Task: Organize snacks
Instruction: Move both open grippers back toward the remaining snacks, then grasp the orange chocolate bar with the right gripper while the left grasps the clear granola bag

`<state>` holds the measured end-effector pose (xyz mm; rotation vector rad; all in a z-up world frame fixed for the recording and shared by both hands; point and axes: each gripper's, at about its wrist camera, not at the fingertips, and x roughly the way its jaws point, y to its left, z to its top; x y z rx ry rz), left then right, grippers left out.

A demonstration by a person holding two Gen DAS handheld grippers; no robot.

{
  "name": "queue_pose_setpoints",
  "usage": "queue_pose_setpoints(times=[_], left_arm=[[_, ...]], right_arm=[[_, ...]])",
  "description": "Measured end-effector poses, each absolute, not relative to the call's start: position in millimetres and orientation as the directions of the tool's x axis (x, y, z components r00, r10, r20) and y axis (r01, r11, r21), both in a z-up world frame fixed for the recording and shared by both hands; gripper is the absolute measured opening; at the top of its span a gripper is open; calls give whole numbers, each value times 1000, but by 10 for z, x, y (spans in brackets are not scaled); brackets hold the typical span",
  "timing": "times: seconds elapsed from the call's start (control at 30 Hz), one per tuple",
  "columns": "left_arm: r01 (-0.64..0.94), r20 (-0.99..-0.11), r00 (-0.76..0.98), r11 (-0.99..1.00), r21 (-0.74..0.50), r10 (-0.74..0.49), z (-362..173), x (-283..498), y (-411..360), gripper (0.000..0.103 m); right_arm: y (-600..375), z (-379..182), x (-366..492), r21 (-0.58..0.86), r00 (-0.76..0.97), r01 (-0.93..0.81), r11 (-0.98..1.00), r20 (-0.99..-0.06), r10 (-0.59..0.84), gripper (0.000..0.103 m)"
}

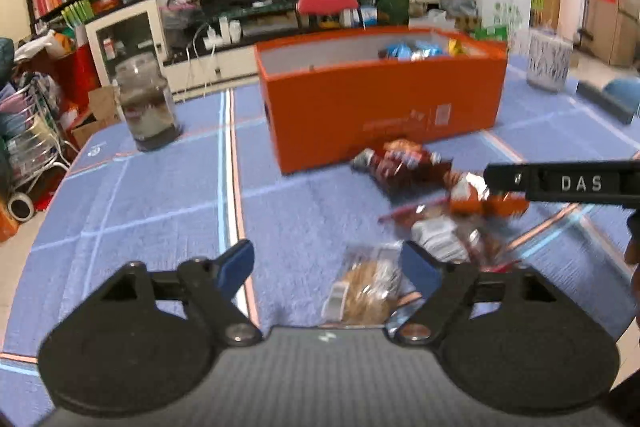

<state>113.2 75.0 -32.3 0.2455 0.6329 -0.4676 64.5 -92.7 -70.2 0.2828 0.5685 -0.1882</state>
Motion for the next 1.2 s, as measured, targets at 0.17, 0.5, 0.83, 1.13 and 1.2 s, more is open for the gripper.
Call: queue_pose_setpoints(times=[0.17, 0.5, 0.83, 1.13, 1.2], left_arm=[[521, -611, 685, 853, 30, -397, -293, 1171, 753, 85], [529, -652, 667, 845, 76, -359, -380, 1162, 702, 89], [543, -657, 652, 838, 57, -378, -360, 1142, 685, 89], [538, -644, 647, 843, 6, -408, -316, 1064, 576, 93], [540, -649, 645, 841, 13, -404, -318, 1052, 565, 95]], right_arm=[[-904, -819, 791, 232, 806, 280, 931, -584, -97, 65], [-853, -950, 1068, 231, 791, 270, 935, -607, -78, 65], [-1369, -734, 825, 178, 775, 349, 920, -606, -177, 66], [-1132, -813, 911, 138, 770, 348, 927, -606, -199, 74], [-1111, -839, 971, 134, 758, 378, 916, -613, -223, 75]])
